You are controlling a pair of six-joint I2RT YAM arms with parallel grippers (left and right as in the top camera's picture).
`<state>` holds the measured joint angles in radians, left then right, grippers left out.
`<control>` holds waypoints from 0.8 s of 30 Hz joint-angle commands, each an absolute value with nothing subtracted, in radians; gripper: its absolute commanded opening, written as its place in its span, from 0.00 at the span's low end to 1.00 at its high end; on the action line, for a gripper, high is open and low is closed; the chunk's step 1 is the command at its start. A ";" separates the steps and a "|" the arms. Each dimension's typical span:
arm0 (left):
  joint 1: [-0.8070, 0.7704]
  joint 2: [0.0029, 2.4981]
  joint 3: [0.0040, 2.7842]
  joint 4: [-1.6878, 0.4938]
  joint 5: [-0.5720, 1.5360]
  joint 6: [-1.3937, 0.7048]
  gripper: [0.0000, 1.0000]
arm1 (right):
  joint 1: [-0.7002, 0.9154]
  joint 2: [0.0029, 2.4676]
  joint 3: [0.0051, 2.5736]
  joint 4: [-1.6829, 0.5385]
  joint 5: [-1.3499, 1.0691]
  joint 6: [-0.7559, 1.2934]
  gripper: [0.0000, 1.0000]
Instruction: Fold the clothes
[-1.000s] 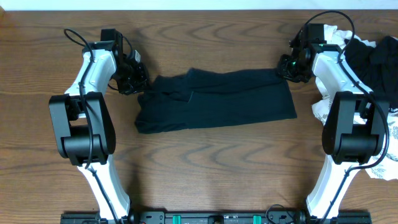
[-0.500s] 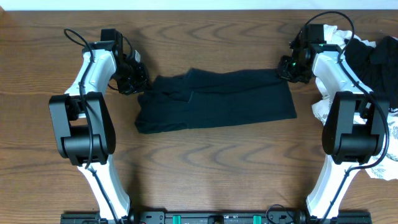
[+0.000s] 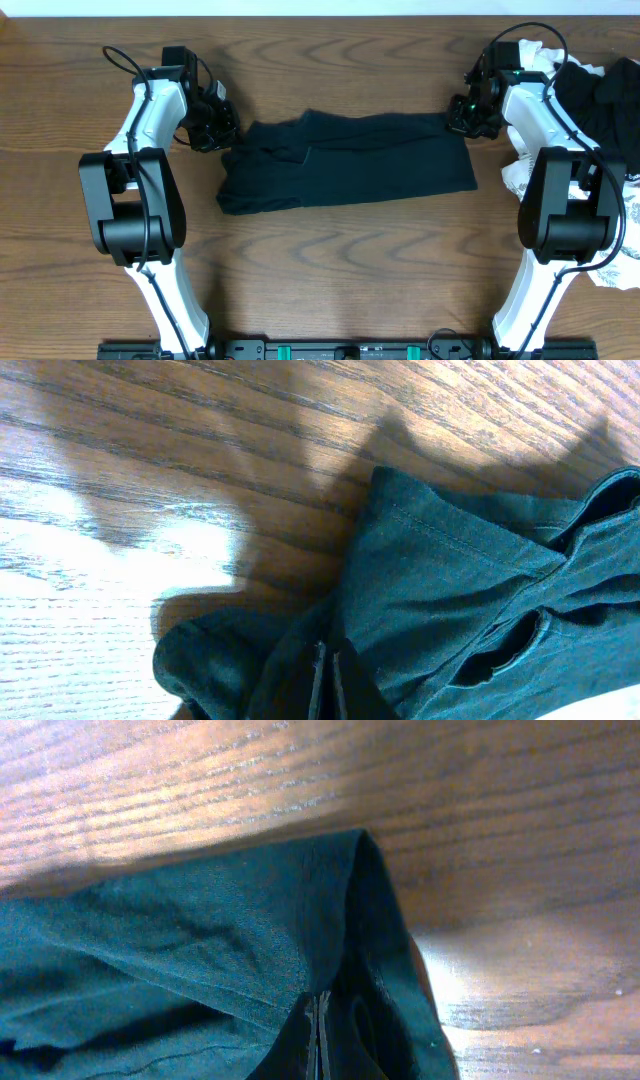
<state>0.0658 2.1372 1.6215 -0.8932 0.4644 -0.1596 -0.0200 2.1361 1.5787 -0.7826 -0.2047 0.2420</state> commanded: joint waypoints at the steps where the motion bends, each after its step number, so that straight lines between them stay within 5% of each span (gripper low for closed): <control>1: 0.069 2.106 1.612 -0.896 0.463 -0.150 0.06 | -0.027 2.117 1.574 -0.796 -0.198 0.218 0.01; 24: 0.069 2.103 1.612 -0.889 0.464 -0.150 0.06 | -0.136 2.117 1.575 -0.827 -0.424 0.169 0.01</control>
